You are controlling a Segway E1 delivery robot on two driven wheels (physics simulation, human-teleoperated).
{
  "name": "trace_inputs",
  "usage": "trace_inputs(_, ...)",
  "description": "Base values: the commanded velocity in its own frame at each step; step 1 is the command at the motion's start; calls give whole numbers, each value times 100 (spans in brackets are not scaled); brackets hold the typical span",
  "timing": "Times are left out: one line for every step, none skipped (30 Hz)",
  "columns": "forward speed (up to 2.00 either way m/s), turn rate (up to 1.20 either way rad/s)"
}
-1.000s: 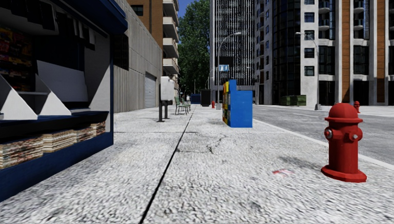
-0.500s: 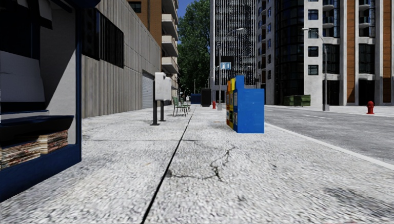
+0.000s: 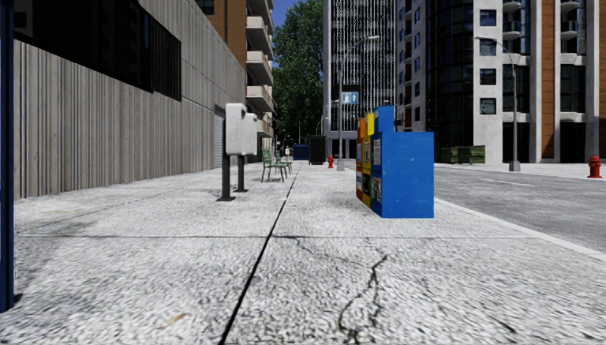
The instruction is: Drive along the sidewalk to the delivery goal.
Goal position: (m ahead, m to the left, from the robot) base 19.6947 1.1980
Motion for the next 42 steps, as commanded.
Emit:
trace_inputs(200,0)
trace_inputs(200,0)
trace_inputs(200,0)
trace_inputs(200,0)
trace_inputs(200,0)
trace_inputs(200,0)
trace_inputs(200,0)
trace_inputs(200,0)
trace_inputs(200,0)
trace_inputs(200,0)
trace_inputs(200,0)
trace_inputs(200,0)
trace_inputs(200,0)
trace_inputs(200,0)
trace_inputs(200,0)
trace_inputs(200,0)
trace_inputs(200,0)
trace_inputs(200,0)
trace_inputs(200,0)
trace_inputs(200,0)
trace_inputs(200,0)
trace_inputs(200,0)
trace_inputs(200,0)
trace_inputs(200,0)
trace_inputs(200,0)
trace_inputs(200,0)
trace_inputs(200,0)
trace_inputs(200,0)
trace_inputs(200,0)
trace_inputs(200,0)
trace_inputs(200,0)
trace_inputs(200,0)
trace_inputs(200,0)
trace_inputs(200,0)
trace_inputs(200,0)
trace_inputs(200,0)
trace_inputs(200,0)
trace_inputs(200,0)
trace_inputs(200,0)
trace_inputs(200,0)
trace_inputs(200,0)
trace_inputs(200,0)
